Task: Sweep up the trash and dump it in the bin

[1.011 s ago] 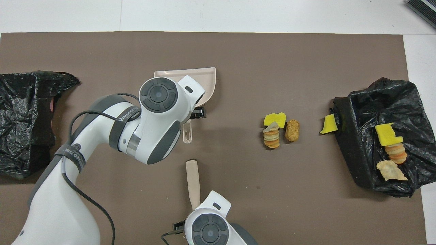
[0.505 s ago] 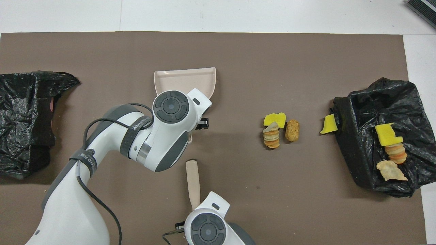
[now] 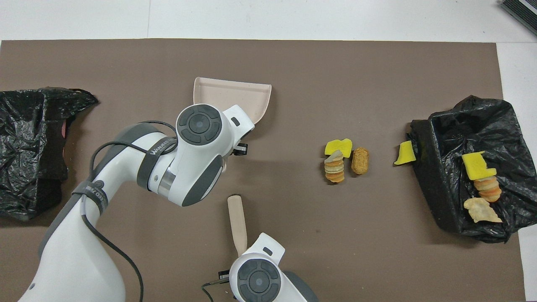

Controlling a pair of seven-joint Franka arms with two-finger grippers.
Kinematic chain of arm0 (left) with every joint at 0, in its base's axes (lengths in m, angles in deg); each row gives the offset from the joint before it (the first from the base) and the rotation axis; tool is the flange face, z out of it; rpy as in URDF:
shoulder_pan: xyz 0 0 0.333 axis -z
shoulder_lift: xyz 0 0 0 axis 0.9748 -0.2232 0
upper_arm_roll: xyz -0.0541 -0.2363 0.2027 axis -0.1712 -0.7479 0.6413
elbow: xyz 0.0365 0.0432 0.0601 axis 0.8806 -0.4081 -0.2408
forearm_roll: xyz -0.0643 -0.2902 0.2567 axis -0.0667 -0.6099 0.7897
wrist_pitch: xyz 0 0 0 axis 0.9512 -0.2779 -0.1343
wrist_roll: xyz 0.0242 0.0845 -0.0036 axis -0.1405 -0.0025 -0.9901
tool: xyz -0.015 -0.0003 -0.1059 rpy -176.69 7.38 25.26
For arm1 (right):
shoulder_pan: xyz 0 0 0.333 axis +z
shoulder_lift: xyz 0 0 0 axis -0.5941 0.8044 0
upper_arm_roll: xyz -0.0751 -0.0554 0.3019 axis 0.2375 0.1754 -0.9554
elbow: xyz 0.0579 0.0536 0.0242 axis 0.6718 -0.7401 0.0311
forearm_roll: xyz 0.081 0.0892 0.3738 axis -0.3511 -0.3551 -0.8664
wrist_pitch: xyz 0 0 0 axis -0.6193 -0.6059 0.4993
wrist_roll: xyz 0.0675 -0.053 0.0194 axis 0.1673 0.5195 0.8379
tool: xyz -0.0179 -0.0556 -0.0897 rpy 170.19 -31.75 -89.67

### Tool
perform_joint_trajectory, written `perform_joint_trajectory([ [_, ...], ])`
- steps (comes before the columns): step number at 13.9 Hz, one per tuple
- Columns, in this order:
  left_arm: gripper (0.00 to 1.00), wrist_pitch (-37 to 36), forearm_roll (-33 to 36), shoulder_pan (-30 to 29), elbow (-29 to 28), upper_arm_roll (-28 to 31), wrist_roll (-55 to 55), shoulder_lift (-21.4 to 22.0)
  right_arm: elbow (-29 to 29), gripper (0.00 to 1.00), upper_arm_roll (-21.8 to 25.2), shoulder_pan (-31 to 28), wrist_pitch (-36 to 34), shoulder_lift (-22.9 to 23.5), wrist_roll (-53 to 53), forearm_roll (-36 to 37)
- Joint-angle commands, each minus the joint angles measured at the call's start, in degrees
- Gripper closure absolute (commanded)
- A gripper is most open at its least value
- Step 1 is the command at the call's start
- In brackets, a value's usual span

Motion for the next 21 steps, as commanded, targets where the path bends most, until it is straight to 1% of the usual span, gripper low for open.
perform_joint_trajectory([
  [1,1.00,-7.33,0.90,-2.77,4.00,0.22,12.07,1.40,-0.17,1.00,-0.06,-4.88,-6.33,-4.81,-1.20,4.35],
  [2,1.00,-9.01,0.99,-3.99,4.88,0.22,17.16,1.49,-0.08,1.00,-0.06,-6.55,-9.58,-7.18,-0.68,4.46],
  [5,1.00,-13.14,0.99,-7.34,5.24,0.22,31.66,4.03,-0.17,1.00,-0.06,-13.40,-18.46,-12.99,2.48,6.38],
  [6,1.00,-14.99,0.99,-8.22,5.16,0.31,37.28,4.82,-0.17,1.00,-0.06,-15.60,-20.58,-13.96,2.58,9.70],
  [8,1.00,-18.42,0.99,-9.71,5.16,0.31,49.41,5.62,-0.17,1.00,-0.15,-20.78,-22.27,-13.54,2.84,18.83],
  [9,1.00,-19.48,1.16,-9.89,5.07,0.31,53.82,5.79,-0.26,1.00,-0.24,-24.12,-22.79,-13.18,4.58,22.61],
  [10,1.00,-20.10,2.73,-9.72,4.55,0.22,59.00,6.14,-0.52,1.00,-0.24,-27.02,-23.93,-13.01,7.56,27.35],
  [11,1.00,-20.10,4.40,-9.11,3.32,0.22,64.88,7.28,-0.52,1.00,-0.33,-30.36,-24.46,-12.66,9.85,30.44],
  [12,1.00,-20.01,4.59,-8.84,0.96,0.05,66.85,8.42,-0.52,1.00,-0.33,-33.96,-24.38,-11.78,12.05,31.34],
  [13,1.00,-18.71,4.50,-7.45,-2.63,0.05,66.52,10.52,-0.52,1.00,-0.33,-37.13,-24.21,-11.43,14.94,32.48],
  [14,1.00,-16.35,4.76,-6.39,-5.80,0.05,66.78,12.02,-0.78,1.00,-0.33,-40.38,-23.59,-11.07,16.97,34.06],
  [15,1.00,-14.15,4.94,-6.21,-8.09,0.05,67.22,13.43,-1.13,1.00,-0.41,-42.32,-23.41,-10.55,17.86,36.60],
  [16,1.00,-12.82,5.38,-4.99,-9.24,0.05,66.96,14.05,-1.48,1.00,-0.41,-42.86,-23.33,-10.20,17.78,38.71],
  [17,1.00,-12.98,5.90,-4.36,-9.43,-0.04,67.05,14.14,-1.49,1.00,-0.41,-43.74,-22.63,-9.06,17.96,39.08],
  [19,1.00,-12.20,6.00,-3.22,-11.97,-0.13,67.22,15.72,-1.58,1.00,-0.41,-45.24,-21.48,-6.86,18.13,39.96],
  [21,1.00,-9.30,6.00,-2.78,-12.42,-0.30,67.40,15.47,-2.19,1.00,-0.50,-45.42,-21.48,-5.11,19.79,40.31],
])
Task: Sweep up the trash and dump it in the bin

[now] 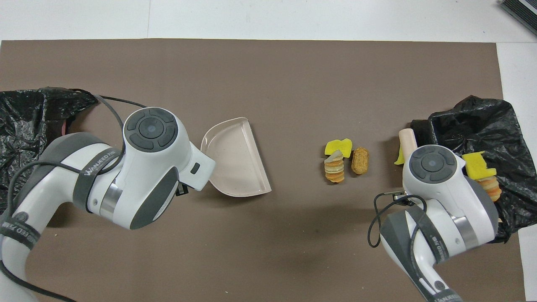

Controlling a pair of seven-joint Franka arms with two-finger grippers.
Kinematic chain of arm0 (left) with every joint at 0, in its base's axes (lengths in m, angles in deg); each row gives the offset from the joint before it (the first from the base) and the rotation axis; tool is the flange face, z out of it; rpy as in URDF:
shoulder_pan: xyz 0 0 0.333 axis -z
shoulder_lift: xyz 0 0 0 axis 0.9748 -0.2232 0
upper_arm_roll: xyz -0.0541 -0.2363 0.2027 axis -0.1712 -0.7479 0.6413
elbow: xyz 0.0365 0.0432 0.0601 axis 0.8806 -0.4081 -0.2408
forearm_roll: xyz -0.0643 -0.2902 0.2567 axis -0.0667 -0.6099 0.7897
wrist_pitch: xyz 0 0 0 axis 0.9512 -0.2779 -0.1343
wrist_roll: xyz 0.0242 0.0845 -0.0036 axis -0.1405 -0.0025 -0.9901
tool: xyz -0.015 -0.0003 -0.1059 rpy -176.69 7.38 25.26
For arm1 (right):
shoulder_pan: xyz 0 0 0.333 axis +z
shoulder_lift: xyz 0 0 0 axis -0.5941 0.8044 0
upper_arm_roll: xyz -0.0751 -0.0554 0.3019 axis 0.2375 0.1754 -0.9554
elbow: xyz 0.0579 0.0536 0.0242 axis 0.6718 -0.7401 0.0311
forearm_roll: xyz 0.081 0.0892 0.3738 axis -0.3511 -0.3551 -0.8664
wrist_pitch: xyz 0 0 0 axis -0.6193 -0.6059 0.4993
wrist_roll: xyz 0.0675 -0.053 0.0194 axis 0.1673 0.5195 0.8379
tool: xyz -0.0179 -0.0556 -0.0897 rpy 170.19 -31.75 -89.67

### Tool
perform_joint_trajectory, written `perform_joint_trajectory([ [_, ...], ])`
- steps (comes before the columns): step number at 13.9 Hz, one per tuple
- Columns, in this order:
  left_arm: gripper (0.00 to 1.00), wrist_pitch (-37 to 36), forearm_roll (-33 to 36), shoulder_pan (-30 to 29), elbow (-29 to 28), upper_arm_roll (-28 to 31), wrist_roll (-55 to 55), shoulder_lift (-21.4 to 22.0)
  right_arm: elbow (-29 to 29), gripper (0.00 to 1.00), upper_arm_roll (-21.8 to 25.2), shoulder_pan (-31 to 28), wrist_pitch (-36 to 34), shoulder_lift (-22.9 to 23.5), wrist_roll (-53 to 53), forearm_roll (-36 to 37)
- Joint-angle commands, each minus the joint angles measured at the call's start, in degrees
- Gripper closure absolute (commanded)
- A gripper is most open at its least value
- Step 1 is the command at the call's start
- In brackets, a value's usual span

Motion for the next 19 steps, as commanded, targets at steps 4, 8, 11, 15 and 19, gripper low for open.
perform_joint_trajectory([
  [4,1.00,6.04,1.10,4.31,-4.34,0.58,0.30,0.75,-0.49,1.00,-1.52,-0.51,3.31,4.10,4.06,-1.54],
  [8,1.00,5.61,1.10,7.20,-6.01,0.58,0.12,1.80,5.48,1.00,-2.23,5.47,1.83,5.25,8.82,-21.76],
  [11,1.00,5.78,1.10,8.00,-7.24,0.58,-0.49,2.59,14.69,1.00,-1.44,4.25,-9.57,3.33,12.67,-23.54],
  [15,1.00,6.75,1.10,8.96,-9.43,0.49,-1.29,3.83,11.94,1.00,-1.34,-1.90,-8.76,-0.54,21.73,-16.28],
  [19,1.00,8.16,1.10,8.88,-9.87,0.49,-3.81,3.22,4.28,1.00,-1.43,-2.00,2.33,1.90,18.86,-8.51],
])
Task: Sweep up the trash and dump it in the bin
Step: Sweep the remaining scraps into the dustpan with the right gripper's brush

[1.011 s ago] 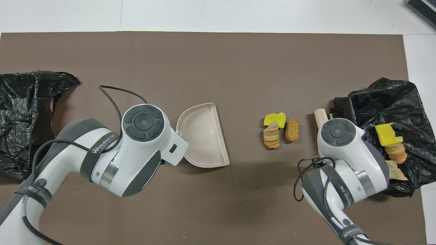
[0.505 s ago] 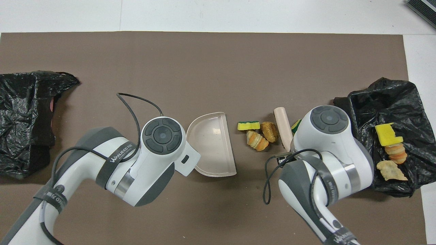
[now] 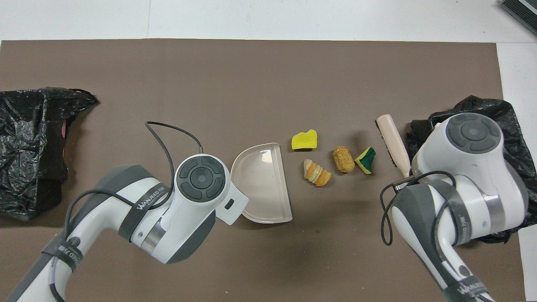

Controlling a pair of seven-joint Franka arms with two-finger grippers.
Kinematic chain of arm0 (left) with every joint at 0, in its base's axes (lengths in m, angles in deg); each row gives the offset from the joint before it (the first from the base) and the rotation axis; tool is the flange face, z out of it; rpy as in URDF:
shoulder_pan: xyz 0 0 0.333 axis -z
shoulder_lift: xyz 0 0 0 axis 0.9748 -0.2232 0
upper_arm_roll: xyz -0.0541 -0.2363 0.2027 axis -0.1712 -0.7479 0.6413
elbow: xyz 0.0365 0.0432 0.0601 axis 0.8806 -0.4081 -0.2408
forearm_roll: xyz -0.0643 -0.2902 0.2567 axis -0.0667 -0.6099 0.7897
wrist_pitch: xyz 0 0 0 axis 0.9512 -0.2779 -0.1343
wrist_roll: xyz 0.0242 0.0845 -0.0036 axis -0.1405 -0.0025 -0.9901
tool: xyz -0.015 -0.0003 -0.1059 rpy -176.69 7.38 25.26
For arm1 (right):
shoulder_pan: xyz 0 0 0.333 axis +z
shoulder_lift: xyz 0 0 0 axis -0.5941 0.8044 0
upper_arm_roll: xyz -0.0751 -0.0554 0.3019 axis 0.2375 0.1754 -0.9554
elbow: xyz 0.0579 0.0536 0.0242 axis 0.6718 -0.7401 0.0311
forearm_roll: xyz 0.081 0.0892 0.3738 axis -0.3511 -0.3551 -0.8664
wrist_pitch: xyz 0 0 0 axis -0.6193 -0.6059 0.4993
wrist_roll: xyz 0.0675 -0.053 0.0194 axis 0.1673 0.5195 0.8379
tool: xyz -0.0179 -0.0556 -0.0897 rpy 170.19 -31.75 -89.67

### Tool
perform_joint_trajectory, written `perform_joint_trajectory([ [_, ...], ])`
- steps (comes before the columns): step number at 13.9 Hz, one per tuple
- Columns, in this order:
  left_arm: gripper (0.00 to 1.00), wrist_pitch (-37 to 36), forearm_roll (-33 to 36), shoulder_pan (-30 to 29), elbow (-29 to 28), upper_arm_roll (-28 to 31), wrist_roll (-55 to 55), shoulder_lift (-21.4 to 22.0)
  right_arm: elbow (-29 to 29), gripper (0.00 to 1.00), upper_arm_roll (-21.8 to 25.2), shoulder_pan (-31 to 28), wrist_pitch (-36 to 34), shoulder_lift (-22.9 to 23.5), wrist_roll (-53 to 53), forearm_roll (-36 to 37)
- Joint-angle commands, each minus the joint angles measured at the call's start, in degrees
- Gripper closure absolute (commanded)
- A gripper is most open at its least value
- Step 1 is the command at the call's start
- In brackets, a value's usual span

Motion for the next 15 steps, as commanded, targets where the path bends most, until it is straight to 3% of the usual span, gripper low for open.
perform_joint_trajectory([
  [1,1.00,2.65,1.05,1.31,-2.64,0.65,-7.52,0.29,-4.42,1.00,-0.86,0.65,5.86,1.90,-5.53,1.89],
  [4,1.00,2.66,1.05,1.40,-2.72,0.65,-8.36,-0.16,-4.43,1.00,-1.12,1.98,10.17,5.06,-8.04,-1.08],
  [10,1.00,3.18,1.14,1.40,-2.73,0.65,-8.36,-0.16,-0.82,1.00,-1.12,10.58,15.09,8.58,-7.50,-16.62],
  [15,1.00,4.76,1.14,1.40,-3.25,0.65,-8.36,-0.08,1.10,1.00,-1.47,15.33,15.72,8.94,-7.07,-28.84],
])
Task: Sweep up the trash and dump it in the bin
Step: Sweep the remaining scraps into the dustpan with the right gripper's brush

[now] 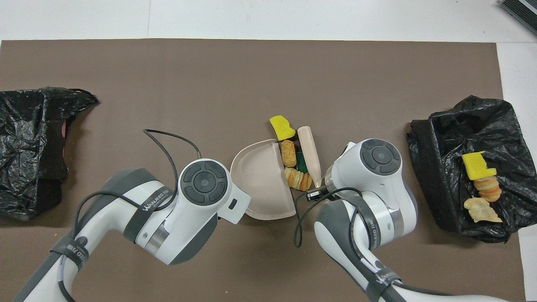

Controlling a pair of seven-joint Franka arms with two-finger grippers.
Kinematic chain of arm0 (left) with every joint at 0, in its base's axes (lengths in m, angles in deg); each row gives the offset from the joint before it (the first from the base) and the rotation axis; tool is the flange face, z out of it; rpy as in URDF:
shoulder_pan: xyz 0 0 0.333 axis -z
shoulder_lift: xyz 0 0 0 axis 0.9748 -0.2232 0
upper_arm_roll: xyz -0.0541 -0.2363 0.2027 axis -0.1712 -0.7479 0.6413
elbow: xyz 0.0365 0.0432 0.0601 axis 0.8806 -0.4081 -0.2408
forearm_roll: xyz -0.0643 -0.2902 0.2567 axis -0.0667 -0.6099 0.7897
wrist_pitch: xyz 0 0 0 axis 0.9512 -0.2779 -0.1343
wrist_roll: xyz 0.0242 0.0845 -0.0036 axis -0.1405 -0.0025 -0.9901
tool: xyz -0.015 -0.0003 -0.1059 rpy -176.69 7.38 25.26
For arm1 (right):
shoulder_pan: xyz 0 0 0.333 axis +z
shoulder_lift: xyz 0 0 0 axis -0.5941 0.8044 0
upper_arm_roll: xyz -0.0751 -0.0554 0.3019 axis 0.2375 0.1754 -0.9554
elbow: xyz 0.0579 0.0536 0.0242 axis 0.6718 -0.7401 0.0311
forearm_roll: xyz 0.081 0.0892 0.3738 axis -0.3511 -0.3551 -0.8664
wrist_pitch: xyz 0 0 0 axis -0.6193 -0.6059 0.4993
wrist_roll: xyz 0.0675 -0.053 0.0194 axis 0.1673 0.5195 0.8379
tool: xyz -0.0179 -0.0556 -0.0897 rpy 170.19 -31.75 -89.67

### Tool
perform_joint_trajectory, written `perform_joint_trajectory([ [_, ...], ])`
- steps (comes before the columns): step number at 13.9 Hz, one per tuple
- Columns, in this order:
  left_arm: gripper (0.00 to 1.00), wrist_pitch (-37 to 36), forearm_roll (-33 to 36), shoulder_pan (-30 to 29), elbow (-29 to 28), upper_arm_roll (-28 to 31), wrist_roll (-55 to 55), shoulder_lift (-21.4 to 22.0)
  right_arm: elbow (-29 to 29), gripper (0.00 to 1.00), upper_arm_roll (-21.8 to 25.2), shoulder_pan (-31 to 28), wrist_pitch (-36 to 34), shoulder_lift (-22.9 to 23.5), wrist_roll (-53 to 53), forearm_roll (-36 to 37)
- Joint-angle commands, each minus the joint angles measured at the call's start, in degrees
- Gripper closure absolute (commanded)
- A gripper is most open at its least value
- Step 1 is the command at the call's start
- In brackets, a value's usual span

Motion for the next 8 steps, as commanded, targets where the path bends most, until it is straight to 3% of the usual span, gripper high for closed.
perform_joint_trajectory([
  [1,1.00,3.19,1.13,1.26,-1.55,0.91,-1.87,0.31,2.36,1.00,-0.37,1.59,0.66,0.91,0.21,-6.72],
  [5,1.00,6.36,1.04,0.91,-2.25,0.91,-1.87,0.14,1.85,1.00,-0.55,2.74,0.83,0.39,2.40,-13.57],
  [8,1.00,6.36,0.96,0.56,-2.25,0.82,-1.78,0.05,2.28,1.00,-0.64,2.74,-0.83,-1.18,2.32,-14.56],
])
